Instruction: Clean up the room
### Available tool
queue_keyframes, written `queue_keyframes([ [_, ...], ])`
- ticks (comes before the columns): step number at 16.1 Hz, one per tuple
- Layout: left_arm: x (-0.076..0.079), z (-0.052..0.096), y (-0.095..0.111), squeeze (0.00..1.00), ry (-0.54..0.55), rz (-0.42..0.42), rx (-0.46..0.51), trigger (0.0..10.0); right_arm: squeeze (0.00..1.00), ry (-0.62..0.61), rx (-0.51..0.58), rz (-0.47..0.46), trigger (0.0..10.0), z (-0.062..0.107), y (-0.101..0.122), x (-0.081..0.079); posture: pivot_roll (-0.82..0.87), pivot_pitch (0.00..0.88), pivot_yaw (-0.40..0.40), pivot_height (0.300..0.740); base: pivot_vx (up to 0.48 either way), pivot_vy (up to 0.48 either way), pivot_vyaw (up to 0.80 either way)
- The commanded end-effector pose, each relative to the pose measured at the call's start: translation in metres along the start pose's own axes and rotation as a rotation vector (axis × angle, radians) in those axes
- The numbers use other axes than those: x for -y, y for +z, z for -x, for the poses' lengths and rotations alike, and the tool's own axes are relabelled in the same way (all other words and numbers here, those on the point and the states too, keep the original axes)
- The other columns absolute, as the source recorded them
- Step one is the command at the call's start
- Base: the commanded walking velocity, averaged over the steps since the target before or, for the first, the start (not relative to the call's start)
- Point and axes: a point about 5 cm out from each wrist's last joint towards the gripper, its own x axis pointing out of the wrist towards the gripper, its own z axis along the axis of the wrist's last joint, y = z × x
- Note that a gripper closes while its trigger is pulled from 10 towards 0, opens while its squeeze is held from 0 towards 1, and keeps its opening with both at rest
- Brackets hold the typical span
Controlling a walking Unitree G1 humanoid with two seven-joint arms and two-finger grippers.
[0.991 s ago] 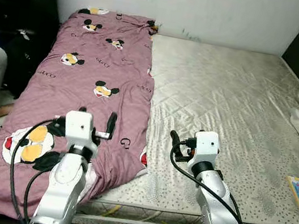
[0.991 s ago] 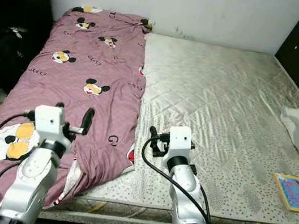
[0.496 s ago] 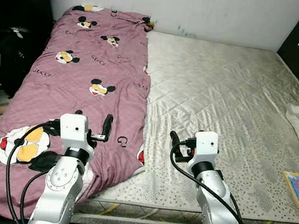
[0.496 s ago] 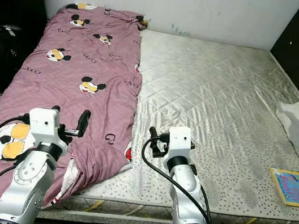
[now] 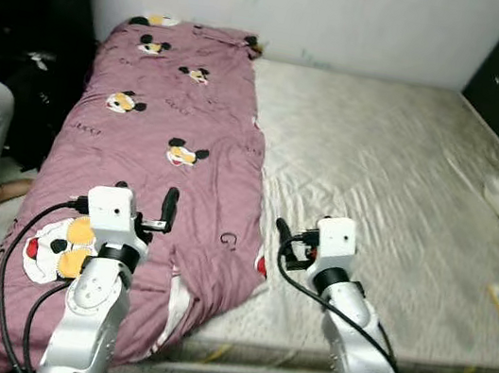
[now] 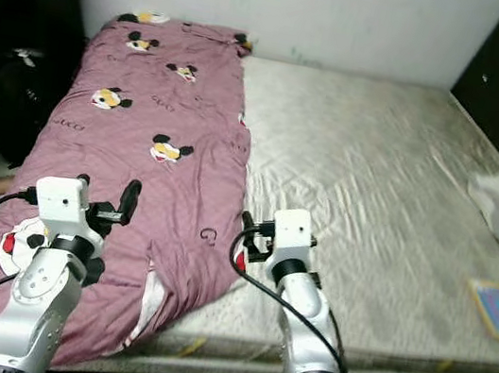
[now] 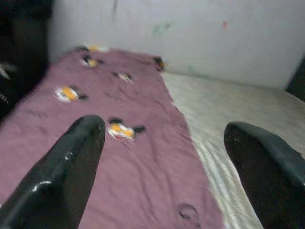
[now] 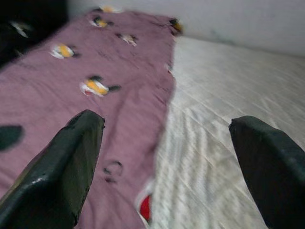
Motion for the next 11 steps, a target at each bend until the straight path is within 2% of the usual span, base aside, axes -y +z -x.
queue_keyframes([
  [1, 0.0008, 0.0004, 0.0006, 0.00, -0.013, -0.010, -0.002, 10.0, 0.00, -0.011, 0.010, -0.001, 10.0, -0.0014, 0.0043, 0.0023, -0.04, 0.026, -0.049, 0.740, 0.000, 0.480, 0.00],
  [2, 0.0008, 0.0009, 0.0011, 0.00, -0.009, -0.005, 0.004, 10.0, 0.00, -0.012, 0.011, 0.005, 10.0, -0.0007, 0.0045, 0.0032, -0.04, 0.026, -0.050, 0.740, 0.000, 0.465, 0.00],
  [6, 0.0016, 0.0012, 0.0025, 0.00, -0.009, -0.014, 0.012, 10.0, 0.00, -0.021, 0.004, 0.015, 10.0, 0.0008, 0.0037, 0.0115, -0.05, 0.024, -0.053, 0.740, 0.000, 0.000, 0.00],
  [11, 0.0004, 0.0007, 0.0040, 0.00, -0.002, -0.018, 0.018, 10.0, 0.00, -0.022, 0.003, 0.011, 10.0, 0.0006, 0.0038, 0.0108, -0.05, 0.027, -0.054, 0.740, 0.000, 0.000, 0.00],
])
